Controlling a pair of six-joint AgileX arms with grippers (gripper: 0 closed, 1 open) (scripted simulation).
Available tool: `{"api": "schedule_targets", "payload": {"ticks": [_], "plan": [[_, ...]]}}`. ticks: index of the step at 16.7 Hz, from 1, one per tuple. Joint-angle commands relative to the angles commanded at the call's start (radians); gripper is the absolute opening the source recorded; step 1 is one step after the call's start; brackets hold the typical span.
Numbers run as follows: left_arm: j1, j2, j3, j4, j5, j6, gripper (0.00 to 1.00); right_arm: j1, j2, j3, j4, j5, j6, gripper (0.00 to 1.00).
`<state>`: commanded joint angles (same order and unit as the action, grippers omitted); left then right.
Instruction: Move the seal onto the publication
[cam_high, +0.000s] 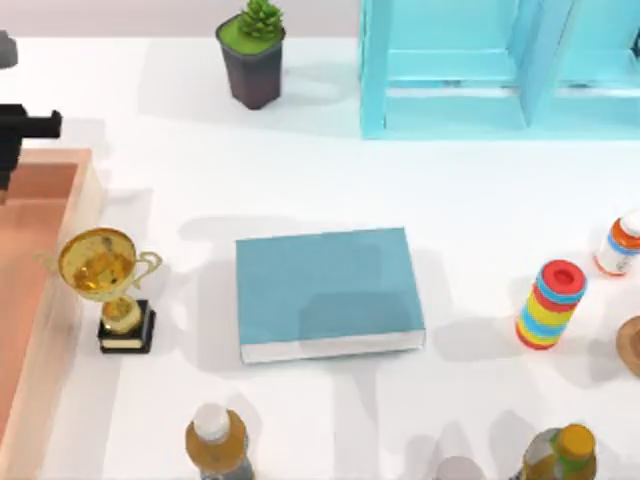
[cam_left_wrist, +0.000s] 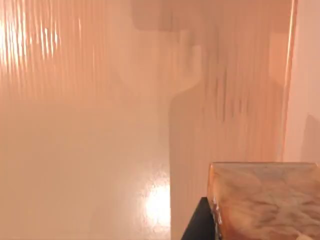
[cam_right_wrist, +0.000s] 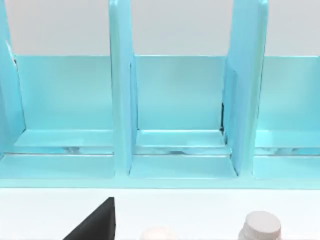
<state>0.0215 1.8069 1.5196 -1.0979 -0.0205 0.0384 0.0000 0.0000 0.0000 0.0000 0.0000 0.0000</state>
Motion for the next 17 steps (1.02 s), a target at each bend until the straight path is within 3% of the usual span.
{"api": "schedule_targets", "payload": {"ticks": [3,7,17], "plan": [[-0.123,-0.023,0.110,-0.163,0.007,-0.118,0.00,0.000,0.000,0.000,0.000,0.000,0.000,1.00],[-0.185,0.003,0.156,-0.309,0.020,-0.180,0.00,0.000,0.000,0.000,0.000,0.000,0.000,1.00],[-0.175,0.067,0.215,-0.298,0.027,-0.209,0.00,0.000,0.000,0.000,0.000,0.000,0.000,1.00]]}}
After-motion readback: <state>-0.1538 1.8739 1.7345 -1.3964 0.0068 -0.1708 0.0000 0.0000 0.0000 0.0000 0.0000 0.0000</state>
